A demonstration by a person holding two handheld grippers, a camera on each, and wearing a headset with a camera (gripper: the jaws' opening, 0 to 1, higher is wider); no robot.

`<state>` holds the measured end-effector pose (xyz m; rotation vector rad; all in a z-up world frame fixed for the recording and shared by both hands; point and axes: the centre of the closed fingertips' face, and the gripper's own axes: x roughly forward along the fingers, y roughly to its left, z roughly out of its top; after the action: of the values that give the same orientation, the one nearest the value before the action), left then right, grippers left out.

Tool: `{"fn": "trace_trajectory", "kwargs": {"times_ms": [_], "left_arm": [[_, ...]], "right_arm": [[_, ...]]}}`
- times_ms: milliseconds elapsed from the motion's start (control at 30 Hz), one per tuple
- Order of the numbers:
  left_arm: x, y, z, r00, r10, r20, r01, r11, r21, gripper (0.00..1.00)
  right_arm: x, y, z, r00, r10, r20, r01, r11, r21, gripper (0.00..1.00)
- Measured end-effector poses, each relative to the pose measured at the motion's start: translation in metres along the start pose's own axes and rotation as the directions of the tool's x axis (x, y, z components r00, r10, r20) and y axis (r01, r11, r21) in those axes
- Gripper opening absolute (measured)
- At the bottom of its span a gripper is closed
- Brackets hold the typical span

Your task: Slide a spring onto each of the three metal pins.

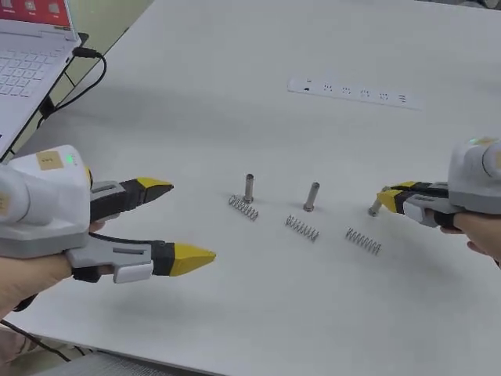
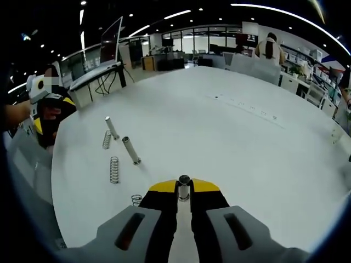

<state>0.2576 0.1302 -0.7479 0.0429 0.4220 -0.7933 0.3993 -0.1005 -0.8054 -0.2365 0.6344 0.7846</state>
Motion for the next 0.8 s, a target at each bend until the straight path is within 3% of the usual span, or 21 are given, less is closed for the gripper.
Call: {"fn": "trace_trajectory", "kwargs": {"times_ms": [533,800], "left_arm": [[-0.0033,-0.0006,-0.0001,1.0,0.004,0.004,-0.004,1.0,-0.002,0.71],[-0.0028,-0.0014,0.0014,1.0,0.001,0.007,-0.001,1.0,0.0,0.71]], "right_arm": [[-0.001,0.0012,0.0006,1.0,0.001,-0.004,-0.002,1.0,-0.01,0.08],[-0.0023,0.001,0.0007,1.0,0.004,-0.003,-0.004,1.0,0.003,0.17]]}}
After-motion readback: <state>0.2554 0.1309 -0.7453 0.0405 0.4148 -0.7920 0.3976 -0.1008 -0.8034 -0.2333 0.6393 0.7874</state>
